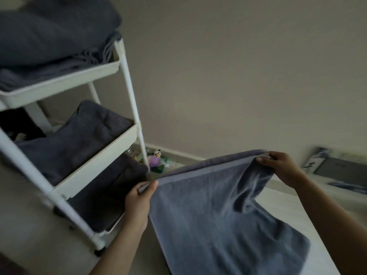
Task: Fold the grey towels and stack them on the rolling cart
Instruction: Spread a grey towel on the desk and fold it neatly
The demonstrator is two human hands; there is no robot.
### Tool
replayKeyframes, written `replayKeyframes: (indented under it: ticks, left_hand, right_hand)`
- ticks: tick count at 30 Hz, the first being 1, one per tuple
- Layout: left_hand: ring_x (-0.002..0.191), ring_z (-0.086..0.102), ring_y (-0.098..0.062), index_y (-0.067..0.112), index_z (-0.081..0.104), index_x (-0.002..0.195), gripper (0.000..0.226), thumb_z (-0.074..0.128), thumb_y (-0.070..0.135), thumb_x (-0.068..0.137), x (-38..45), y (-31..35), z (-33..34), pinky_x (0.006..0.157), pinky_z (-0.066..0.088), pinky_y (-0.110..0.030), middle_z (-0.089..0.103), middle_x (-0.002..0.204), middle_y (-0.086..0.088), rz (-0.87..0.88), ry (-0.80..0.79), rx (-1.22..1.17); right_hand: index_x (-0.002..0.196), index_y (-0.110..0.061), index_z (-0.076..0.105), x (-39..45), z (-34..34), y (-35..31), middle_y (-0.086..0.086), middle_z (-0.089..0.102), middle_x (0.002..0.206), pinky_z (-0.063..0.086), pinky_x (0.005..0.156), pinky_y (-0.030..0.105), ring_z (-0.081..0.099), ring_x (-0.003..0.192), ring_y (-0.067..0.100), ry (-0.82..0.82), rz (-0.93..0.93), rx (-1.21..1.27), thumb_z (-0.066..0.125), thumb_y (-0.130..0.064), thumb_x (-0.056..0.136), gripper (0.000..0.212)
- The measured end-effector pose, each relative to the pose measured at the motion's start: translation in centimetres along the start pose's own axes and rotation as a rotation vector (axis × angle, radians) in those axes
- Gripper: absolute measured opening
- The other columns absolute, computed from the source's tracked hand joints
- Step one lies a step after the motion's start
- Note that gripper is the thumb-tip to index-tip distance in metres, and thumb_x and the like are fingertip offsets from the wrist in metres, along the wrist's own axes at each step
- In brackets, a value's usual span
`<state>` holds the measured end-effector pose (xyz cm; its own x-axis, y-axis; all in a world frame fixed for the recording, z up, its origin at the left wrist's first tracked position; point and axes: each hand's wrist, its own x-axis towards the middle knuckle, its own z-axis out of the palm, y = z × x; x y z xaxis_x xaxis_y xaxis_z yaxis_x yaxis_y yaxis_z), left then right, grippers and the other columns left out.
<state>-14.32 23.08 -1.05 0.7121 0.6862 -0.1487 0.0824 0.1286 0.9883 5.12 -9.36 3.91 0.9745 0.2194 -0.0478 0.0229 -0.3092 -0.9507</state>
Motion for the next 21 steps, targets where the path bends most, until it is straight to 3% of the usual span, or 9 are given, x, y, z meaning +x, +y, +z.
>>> replayKeyframes:
  ticks: [2, 3, 5, 7, 10, 15, 18, 21]
  left_hand:
    - [0.094, 0.064, -0.026, 0.009, 0.070, 0.087, 0.009, 0.066, 0.017, 0.086, 1.0, 1.8, 1.5, 0.086, 0.049, -0.041, 0.070, 0.094, -0.013, 0.040, -0.057, -0.044]
    - [0.096, 0.063, -0.025, 0.010, 0.071, 0.086, 0.009, 0.066, 0.017, 0.086, 0.8, 3.4, 3.2, 0.089, 0.048, -0.042, 0.070, 0.096, -0.014, 0.074, -0.107, -0.066]
    - [0.090, 0.062, -0.024, 0.011, 0.071, 0.080, 0.008, 0.066, 0.014, 0.086, 0.8, 6.1, 5.4, 0.086, 0.049, -0.039, 0.071, 0.085, -0.009, 0.157, -0.163, -0.085]
    - [0.079, 0.059, -0.022, 0.013, 0.068, 0.074, 0.011, 0.066, 0.012, 0.085, 0.5, 9.0, 7.6, 0.075, 0.047, -0.032, 0.069, 0.067, 0.002, 0.241, -0.216, -0.106]
    - [0.076, 0.060, -0.022, 0.015, 0.069, 0.073, 0.011, 0.068, 0.015, 0.084, -0.2, 12.7, 10.7, 0.072, 0.048, -0.031, 0.068, 0.066, 0.003, 0.330, -0.336, -0.099]
    - [0.071, 0.055, -0.020, 0.015, 0.066, 0.071, 0.016, 0.065, 0.014, 0.086, -1.3, 17.3, 14.3, 0.067, 0.043, -0.030, 0.065, 0.057, 0.013, 0.496, -0.509, -0.028]
    - [0.067, 0.056, -0.016, 0.015, 0.066, 0.073, 0.014, 0.064, 0.014, 0.087, -2.5, 19.4, 16.0, 0.067, 0.045, -0.030, 0.066, 0.057, 0.012, 0.524, -0.571, -0.053]
    - [0.072, 0.058, -0.021, 0.014, 0.067, 0.076, 0.011, 0.065, 0.015, 0.086, -3.4, 20.7, 17.4, 0.071, 0.047, -0.031, 0.067, 0.069, 0.000, 0.522, -0.625, -0.082]
  right_hand:
    - [0.079, -0.008, 0.069, -1.5, -2.9, -0.8, 0.009, 0.067, 0.078, 0.050, 0.070, 0.030, 0.063, 0.076, 0.020, 0.010, -0.023, 0.016, 0.085, -0.059, 0.040, 0.066]
    - [0.080, -0.009, 0.069, -3.2, -5.6, -1.6, 0.008, 0.067, 0.078, 0.051, 0.071, 0.028, 0.063, 0.077, 0.020, 0.055, -0.041, 0.015, 0.084, -0.058, 0.043, 0.063]
    - [0.079, -0.007, 0.067, -6.0, -8.5, -3.3, 0.005, 0.064, 0.074, 0.048, 0.065, 0.021, 0.059, 0.076, 0.019, 0.113, -0.084, -0.010, 0.078, -0.035, 0.069, 0.031]
    - [0.074, -0.008, 0.066, -8.6, -11.4, -4.5, -0.001, 0.060, 0.066, 0.043, 0.061, 0.022, 0.053, 0.070, 0.012, 0.210, -0.147, -0.072, 0.069, -0.018, 0.080, 0.012]
    - [0.063, -0.016, 0.063, -12.8, -15.2, -6.4, -0.013, 0.054, 0.050, 0.036, 0.055, 0.018, 0.045, 0.055, 0.003, 0.388, -0.223, -0.198, 0.072, -0.017, 0.078, 0.018]
    - [0.058, -0.019, 0.054, -19.1, -18.7, -10.0, -0.005, 0.048, 0.054, 0.033, 0.050, 0.014, 0.040, 0.053, 0.008, 0.645, -0.386, -0.428, 0.074, -0.017, 0.076, 0.027]
    - [0.060, -0.017, 0.055, -21.7, -20.0, -11.6, -0.002, 0.051, 0.062, 0.034, 0.051, 0.011, 0.047, 0.056, 0.002, 0.710, -0.471, -0.360, 0.073, -0.015, 0.077, 0.025]
    - [0.064, -0.011, 0.058, -23.1, -20.6, -12.2, -0.002, 0.054, 0.074, 0.041, 0.059, 0.013, 0.051, 0.067, 0.003, 0.698, -0.508, -0.097, 0.075, -0.016, 0.076, 0.021]
